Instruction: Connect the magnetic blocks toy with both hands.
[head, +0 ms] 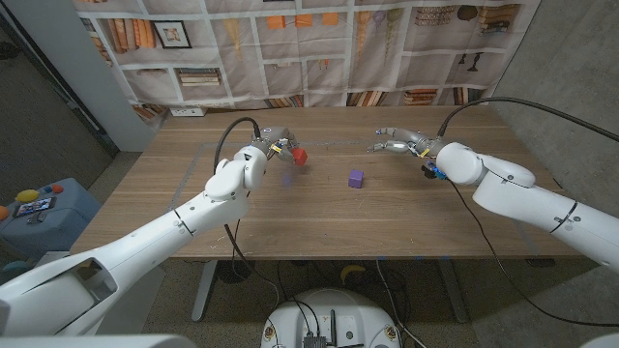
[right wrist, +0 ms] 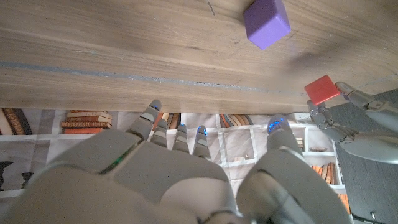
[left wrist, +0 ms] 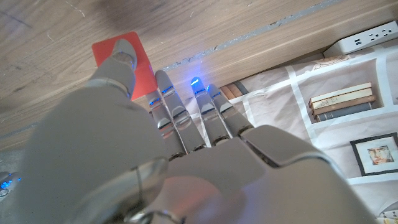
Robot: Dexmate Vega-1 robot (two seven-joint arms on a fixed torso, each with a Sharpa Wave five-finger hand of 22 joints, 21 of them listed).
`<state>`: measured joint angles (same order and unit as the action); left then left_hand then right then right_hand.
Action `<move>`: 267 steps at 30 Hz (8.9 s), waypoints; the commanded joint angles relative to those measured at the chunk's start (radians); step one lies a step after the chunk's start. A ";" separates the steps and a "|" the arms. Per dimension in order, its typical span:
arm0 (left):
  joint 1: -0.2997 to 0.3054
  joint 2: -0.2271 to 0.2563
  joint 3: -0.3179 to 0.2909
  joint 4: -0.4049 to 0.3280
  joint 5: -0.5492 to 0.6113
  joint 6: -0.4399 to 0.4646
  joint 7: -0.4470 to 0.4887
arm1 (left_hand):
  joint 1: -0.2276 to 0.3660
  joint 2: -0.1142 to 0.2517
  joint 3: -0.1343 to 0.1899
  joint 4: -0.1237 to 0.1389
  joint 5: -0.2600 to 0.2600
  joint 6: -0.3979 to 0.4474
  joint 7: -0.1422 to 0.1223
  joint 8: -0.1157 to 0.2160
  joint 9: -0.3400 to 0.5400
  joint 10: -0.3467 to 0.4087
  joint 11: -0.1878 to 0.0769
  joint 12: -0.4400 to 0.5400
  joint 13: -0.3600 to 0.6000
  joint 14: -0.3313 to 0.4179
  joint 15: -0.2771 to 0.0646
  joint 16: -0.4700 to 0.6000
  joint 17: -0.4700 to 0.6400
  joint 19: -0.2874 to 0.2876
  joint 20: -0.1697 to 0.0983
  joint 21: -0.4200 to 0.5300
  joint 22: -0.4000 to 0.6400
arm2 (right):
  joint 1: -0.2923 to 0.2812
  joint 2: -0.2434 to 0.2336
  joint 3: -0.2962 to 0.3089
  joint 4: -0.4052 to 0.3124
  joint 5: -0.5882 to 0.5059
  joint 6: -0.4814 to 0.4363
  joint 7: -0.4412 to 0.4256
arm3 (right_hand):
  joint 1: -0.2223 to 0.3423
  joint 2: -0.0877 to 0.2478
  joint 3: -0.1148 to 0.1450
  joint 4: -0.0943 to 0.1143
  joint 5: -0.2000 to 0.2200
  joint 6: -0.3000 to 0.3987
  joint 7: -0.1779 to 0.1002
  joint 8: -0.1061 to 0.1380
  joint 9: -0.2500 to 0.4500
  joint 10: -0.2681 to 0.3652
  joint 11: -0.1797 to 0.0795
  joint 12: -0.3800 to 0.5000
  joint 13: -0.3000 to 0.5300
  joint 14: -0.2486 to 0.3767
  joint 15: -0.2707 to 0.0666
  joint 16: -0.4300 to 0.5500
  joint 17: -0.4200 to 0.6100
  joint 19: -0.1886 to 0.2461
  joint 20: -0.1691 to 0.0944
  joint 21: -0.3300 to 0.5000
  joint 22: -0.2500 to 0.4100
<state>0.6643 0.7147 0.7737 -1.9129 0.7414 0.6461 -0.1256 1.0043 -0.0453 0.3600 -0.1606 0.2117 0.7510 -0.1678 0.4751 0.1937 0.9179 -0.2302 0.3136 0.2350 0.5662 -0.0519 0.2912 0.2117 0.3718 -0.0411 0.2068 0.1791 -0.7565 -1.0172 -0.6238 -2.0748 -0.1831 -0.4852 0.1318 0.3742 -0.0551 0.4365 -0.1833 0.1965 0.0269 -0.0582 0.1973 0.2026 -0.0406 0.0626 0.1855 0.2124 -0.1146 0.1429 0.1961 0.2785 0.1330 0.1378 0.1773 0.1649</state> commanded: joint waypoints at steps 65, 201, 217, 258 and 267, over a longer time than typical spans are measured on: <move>0.043 0.009 0.043 -0.096 -0.154 0.156 0.143 | 0.003 0.029 -0.024 -0.001 0.006 0.093 -0.020 0.001 0.017 0.014 0.004 -0.007 0.017 -0.006 -0.168 -0.007 0.007 -0.013 -0.005 -0.001 0.004 | 0.056 0.189 -0.231 0.052 -0.504 -0.165 0.244 | 0.193 -0.047 0.047 0.002 0.035 0.028 -0.025 0.088 0.043 -0.052 0.048 0.039 0.034 0.018 0.020 0.037 -0.001 0.047 0.001 0.025 0.004; 0.071 -0.147 0.053 0.051 -0.253 0.015 0.412 | -0.055 0.059 -0.080 -0.002 0.014 0.116 -0.022 0.005 0.022 -0.387 0.053 -0.115 0.067 -0.207 -0.091 -0.094 -0.015 -0.159 0.060 -0.012 0.000 | 0.103 0.338 -0.360 0.061 -0.817 -0.484 0.167 | 0.534 0.004 0.021 0.021 -0.010 0.716 -0.150 0.467 0.054 0.248 -0.074 0.069 0.029 0.243 -0.108 0.134 0.029 0.293 -0.080 0.014 0.005; 0.075 -0.181 0.037 0.076 -0.291 0.011 0.455 | -0.060 0.063 -0.080 0.000 0.014 0.119 -0.018 0.006 0.023 -0.385 0.054 -0.111 0.065 -0.207 -0.090 -0.092 -0.016 -0.158 0.061 -0.010 0.000 | 0.083 0.379 -0.355 0.087 -0.931 -0.427 0.185 | 0.536 0.007 0.015 0.020 -0.009 0.716 -0.154 0.471 0.056 0.248 -0.075 0.065 0.028 0.246 -0.115 0.136 0.031 0.290 -0.079 0.014 0.006; 0.042 -0.188 0.076 0.092 -0.324 0.010 0.430 | -0.064 0.066 -0.080 -0.001 0.014 0.123 -0.016 0.007 0.024 -0.388 0.057 -0.106 0.061 -0.212 -0.088 -0.091 -0.018 -0.158 0.058 -0.009 0.000 | 0.014 0.459 -0.261 0.103 -1.090 -0.293 0.243 | 0.551 0.015 0.003 0.018 -0.008 0.716 -0.155 0.485 0.067 0.252 -0.078 0.059 0.027 0.246 -0.117 0.138 0.037 0.285 -0.081 0.013 0.006; 0.042 -0.186 0.079 0.089 -0.327 0.011 0.426 | -0.064 0.067 -0.079 -0.001 0.014 0.125 -0.014 0.008 0.024 -0.389 0.057 -0.105 0.060 -0.212 -0.089 -0.091 -0.018 -0.159 0.058 -0.009 0.000 | 0.004 0.464 -0.249 0.100 -1.092 -0.260 0.248 | 0.553 0.018 0.001 0.019 -0.008 0.715 -0.157 0.486 0.068 0.252 -0.078 0.057 0.027 0.244 -0.116 0.137 0.038 0.283 -0.079 0.013 0.006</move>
<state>0.7097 0.5276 0.8468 -1.8238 0.4190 0.6577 0.3061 0.9503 -0.0045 0.2751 -0.1658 0.2232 0.7508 -0.1677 0.4635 0.1934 0.5283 -0.1767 0.2043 0.2922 0.3554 -0.0447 0.1965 0.1905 0.2111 0.0231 0.1937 0.1771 -0.7409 -0.5633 -0.8890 -1.9736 -1.2643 -0.7830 0.3728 0.9087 -0.0418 0.4427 -0.1631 0.1855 0.6892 -0.1633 0.6242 0.2426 0.2109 -0.0161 0.2436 0.2364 0.1289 0.0249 0.3279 0.3139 0.4175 0.0611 0.1927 0.1649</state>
